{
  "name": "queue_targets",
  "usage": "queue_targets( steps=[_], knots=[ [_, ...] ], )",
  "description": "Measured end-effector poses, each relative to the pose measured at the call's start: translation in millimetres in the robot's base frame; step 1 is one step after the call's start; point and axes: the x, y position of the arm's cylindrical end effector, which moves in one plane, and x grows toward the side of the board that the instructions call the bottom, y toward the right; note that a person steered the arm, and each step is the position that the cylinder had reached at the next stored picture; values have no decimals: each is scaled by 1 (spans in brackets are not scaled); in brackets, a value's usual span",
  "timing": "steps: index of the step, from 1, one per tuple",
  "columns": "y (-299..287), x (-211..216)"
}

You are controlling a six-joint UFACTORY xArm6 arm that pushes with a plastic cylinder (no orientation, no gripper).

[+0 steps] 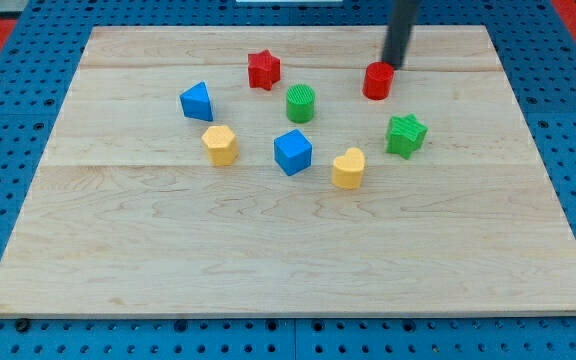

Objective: Move the red star to the bottom left of the board

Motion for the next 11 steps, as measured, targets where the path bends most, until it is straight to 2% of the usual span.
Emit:
queue_targets(
  steps=[2, 4, 6, 8, 9, 11],
  knots=[
    [-104, -23],
    [-157, -21],
    [-158, 4],
    [-125, 15],
    [-125, 34],
    [-156, 57]
  ],
)
